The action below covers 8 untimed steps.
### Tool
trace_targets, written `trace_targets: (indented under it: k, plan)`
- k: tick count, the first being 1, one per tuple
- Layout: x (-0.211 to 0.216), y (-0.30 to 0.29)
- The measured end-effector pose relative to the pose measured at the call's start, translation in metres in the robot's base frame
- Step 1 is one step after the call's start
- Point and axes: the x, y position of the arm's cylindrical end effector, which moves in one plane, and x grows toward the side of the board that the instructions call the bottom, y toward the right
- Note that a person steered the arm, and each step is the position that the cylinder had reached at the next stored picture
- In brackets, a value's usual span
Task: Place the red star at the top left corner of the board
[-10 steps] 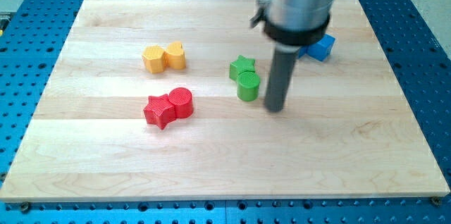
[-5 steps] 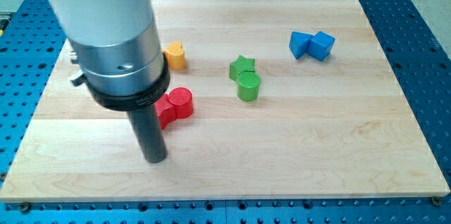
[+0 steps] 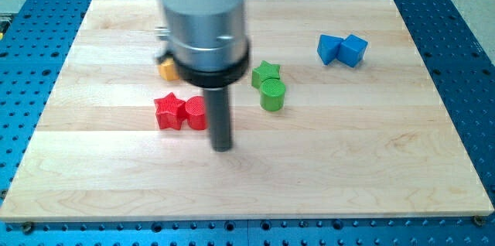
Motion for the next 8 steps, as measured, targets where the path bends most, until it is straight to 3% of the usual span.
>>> trace_targets:
  k: [1, 3, 5, 7, 8]
  plan:
    - [-0.031, -0.022]
    - [-0.037, -0.122]
    - [-0.059, -0.165]
    - [-0.110, -0.225]
    - [-0.084, -0.218]
